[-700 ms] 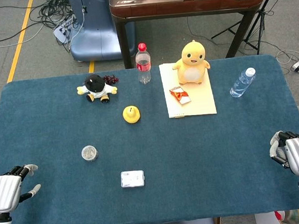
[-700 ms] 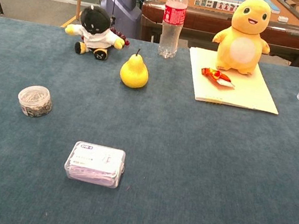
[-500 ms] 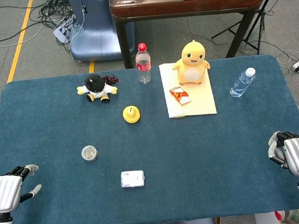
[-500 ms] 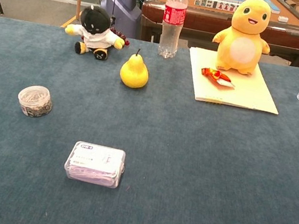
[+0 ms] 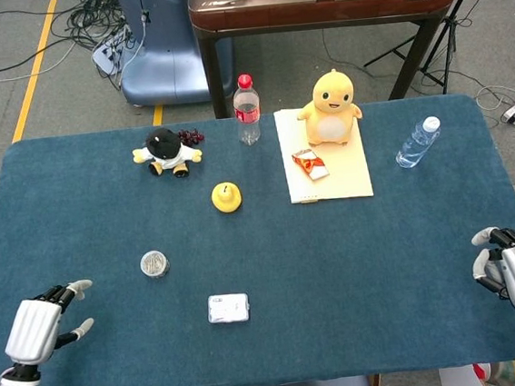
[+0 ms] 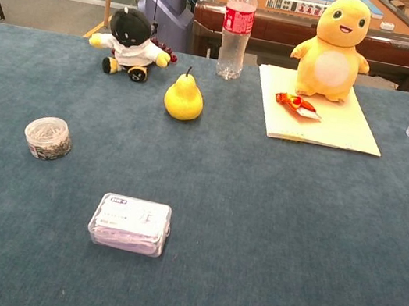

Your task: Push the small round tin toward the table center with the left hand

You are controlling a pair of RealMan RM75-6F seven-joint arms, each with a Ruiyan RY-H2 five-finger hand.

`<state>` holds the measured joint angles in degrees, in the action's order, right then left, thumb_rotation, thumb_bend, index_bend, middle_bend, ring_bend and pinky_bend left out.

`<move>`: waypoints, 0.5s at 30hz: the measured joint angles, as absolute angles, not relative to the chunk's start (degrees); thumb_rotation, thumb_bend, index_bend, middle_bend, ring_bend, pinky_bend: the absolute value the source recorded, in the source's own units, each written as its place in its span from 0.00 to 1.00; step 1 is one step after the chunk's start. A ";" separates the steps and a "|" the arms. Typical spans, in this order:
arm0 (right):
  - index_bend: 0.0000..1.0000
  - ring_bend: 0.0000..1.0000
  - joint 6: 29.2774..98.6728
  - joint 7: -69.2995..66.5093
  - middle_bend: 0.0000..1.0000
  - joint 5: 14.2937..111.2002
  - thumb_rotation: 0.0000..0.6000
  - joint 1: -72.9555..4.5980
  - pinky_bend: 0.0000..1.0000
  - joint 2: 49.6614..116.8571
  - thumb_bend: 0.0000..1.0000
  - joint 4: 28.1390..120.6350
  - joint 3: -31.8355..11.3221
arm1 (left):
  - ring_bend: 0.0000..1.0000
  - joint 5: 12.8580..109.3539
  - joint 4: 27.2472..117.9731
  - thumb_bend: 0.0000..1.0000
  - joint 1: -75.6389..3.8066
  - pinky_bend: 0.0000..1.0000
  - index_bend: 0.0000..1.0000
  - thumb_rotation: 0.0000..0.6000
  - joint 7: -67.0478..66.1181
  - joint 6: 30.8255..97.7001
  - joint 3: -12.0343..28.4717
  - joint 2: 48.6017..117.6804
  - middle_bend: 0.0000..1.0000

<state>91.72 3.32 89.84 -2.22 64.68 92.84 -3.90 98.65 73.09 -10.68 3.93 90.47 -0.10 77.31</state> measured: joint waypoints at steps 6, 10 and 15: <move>0.52 0.30 91.74 2.39 0.34 90.26 1.00 -1.87 0.37 63.92 0.36 93.21 -3.49 | 0.21 100.00 73.70 0.00 -12.93 0.54 0.15 1.00 3.79 88.69 -0.39 78.64 0.21; 0.52 0.30 92.59 2.27 0.33 90.69 1.00 -1.67 0.37 63.83 0.36 93.16 -3.65 | 0.11 100.13 74.14 0.00 -14.51 0.41 0.10 1.00 1.52 86.92 0.07 79.74 0.12; 0.52 0.30 92.26 1.86 0.34 90.96 1.00 -1.82 0.37 64.09 0.35 92.81 -3.69 | 0.03 98.71 73.61 0.00 -16.23 0.33 0.06 1.00 -1.64 85.05 1.72 82.27 0.03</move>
<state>92.26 1.86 90.96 -1.82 64.09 92.81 -3.69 98.71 73.61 -16.23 -1.64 85.05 1.72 82.27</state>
